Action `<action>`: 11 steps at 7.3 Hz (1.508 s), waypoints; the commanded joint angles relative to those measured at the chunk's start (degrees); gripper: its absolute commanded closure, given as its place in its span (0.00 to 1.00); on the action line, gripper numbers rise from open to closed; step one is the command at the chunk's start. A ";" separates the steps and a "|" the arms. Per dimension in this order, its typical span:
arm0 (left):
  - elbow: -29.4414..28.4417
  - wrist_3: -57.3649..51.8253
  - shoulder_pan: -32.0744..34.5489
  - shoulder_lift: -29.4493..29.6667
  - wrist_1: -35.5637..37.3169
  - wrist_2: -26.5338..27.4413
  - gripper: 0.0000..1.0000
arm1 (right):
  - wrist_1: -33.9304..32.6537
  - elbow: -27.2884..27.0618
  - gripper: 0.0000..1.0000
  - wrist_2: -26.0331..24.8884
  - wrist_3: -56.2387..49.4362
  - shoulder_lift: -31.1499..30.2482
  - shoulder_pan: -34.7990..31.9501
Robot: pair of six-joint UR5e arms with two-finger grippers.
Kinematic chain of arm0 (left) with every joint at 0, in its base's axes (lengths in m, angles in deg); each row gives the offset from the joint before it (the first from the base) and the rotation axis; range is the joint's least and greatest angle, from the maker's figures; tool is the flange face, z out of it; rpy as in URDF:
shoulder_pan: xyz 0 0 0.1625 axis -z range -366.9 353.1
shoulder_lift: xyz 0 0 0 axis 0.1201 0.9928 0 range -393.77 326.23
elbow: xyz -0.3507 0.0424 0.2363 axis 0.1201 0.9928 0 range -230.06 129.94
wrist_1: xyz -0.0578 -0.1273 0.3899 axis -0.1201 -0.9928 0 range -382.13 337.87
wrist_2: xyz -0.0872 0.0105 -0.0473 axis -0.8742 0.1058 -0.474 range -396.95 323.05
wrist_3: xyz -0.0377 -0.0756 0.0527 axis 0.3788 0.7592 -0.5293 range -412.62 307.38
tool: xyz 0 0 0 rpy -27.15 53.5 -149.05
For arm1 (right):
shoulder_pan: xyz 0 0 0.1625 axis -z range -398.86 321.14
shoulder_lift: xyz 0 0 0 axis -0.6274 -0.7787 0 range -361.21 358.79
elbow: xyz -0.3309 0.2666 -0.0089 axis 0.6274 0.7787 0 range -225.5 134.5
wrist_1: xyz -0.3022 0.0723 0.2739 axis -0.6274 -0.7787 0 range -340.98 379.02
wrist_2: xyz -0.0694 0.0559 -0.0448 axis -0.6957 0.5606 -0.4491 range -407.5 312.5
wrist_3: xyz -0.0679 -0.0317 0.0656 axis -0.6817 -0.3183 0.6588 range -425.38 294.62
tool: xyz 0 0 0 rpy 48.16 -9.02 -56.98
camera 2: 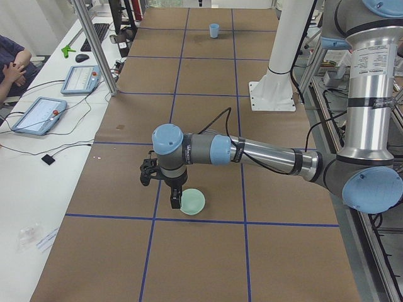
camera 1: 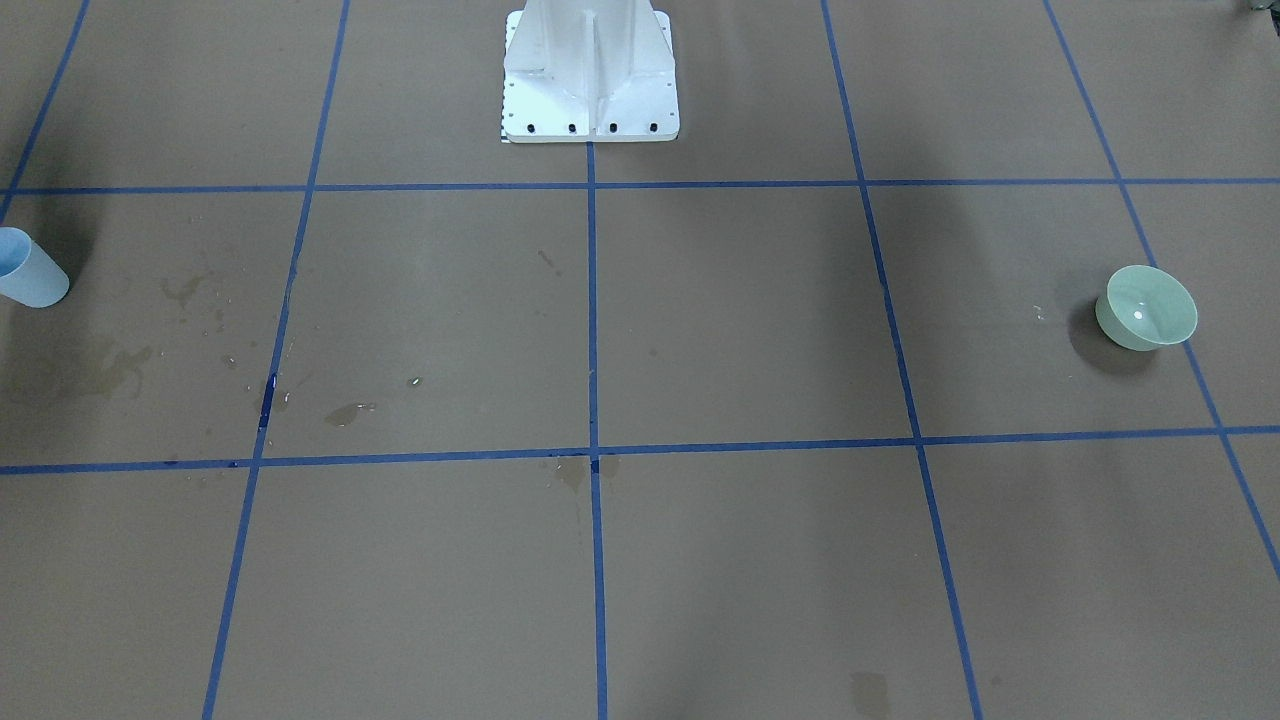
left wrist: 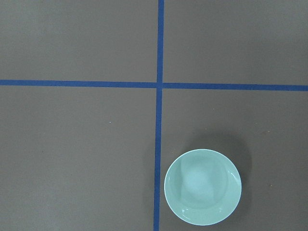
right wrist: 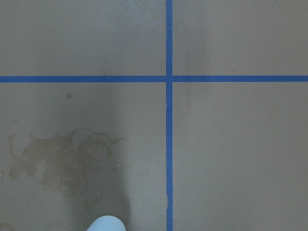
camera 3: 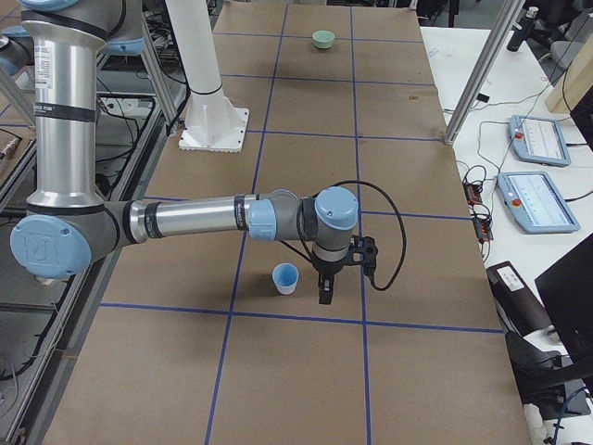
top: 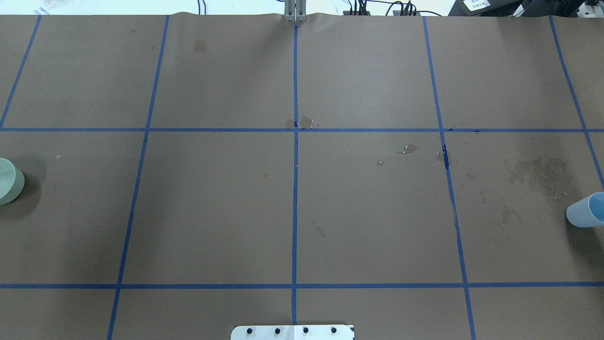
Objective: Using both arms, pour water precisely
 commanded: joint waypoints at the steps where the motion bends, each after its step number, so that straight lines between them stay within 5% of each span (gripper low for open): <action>1: -2.14 0.00 -0.08 -0.54 -2.07 -0.03 0.00 | -0.07 0.14 0.01 2.79 -0.17 0.04 -0.38; 11: -2.86 0.00 -0.17 -2.30 -5.87 0.06 0.00 | -0.07 0.93 0.01 2.62 -0.26 0.57 -1.44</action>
